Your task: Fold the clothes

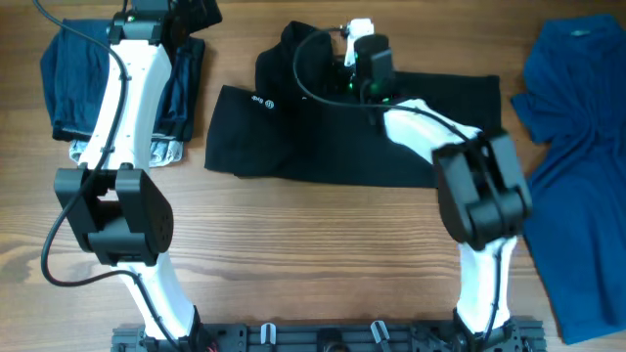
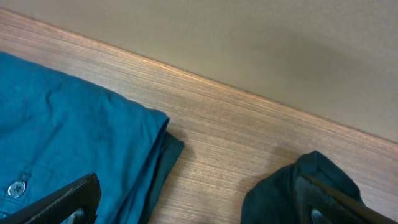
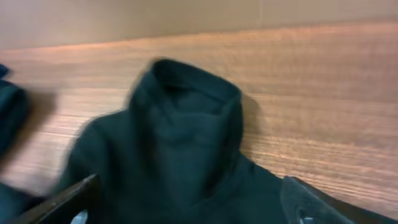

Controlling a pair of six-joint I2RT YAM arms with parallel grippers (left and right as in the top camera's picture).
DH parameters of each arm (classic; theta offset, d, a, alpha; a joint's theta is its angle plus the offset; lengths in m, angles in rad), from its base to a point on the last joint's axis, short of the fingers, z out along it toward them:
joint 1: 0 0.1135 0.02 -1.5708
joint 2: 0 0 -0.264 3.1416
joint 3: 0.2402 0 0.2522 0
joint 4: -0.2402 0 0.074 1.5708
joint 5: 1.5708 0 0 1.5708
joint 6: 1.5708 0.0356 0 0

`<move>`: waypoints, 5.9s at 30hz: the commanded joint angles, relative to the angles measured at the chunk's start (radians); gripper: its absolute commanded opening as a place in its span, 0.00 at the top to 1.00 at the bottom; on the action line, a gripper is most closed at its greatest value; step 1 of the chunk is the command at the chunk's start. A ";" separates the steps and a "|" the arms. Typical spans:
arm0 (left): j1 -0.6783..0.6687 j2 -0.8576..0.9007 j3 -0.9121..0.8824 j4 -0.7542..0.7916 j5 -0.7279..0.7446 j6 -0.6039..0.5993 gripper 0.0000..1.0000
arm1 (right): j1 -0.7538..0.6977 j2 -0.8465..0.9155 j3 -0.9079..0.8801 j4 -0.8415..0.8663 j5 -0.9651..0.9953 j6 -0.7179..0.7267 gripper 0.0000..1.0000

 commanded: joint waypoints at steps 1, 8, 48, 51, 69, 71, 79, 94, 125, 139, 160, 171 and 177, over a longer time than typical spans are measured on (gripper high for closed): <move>-0.001 -0.024 0.013 0.002 -0.009 -0.012 0.00 | -0.002 0.083 0.053 0.015 0.035 -0.048 0.19; -0.001 -0.024 0.013 0.002 -0.009 -0.012 0.00 | 0.000 0.097 0.713 -0.763 0.054 -0.152 0.14; -0.001 -0.024 0.013 0.002 -0.009 -0.012 0.00 | 0.009 0.391 0.724 -0.591 0.182 -0.200 0.96; -0.001 -0.024 0.013 0.002 -0.009 -0.012 0.00 | -0.013 0.391 0.724 -0.624 0.182 -0.143 0.96; -0.001 -0.024 0.013 0.002 -0.009 -0.012 0.00 | -0.193 -0.009 0.727 -0.951 0.232 -0.068 0.25; -0.001 -0.024 0.013 0.002 -0.009 -0.012 0.00 | -0.298 -0.092 0.727 -1.151 0.152 -0.069 0.25; -0.001 -0.024 0.013 0.002 -0.009 -0.012 0.00 | -0.657 -0.039 0.711 -1.396 -0.089 -0.243 0.33; -0.001 -0.024 0.013 0.002 -0.009 -0.012 0.00 | -0.616 0.254 0.710 -1.213 -0.077 -0.414 0.33; -0.001 -0.024 0.013 0.002 -0.010 -0.012 0.00 | -0.616 0.348 0.710 -1.170 -0.037 -0.435 0.96; -0.119 0.170 0.013 0.148 0.269 0.005 0.14 | -0.598 0.348 0.710 -1.174 -0.070 -0.384 0.95; -0.263 0.533 0.013 0.611 -0.024 0.112 0.31 | -0.517 0.348 0.710 -1.188 -0.051 -0.357 0.96; -0.240 0.529 0.013 0.366 -0.062 0.226 0.41 | -0.517 0.348 0.710 -1.210 -0.051 -0.357 0.95; -0.226 0.418 0.013 0.261 -0.044 0.236 0.23 | -0.517 0.348 0.710 -1.209 -0.051 -0.357 0.96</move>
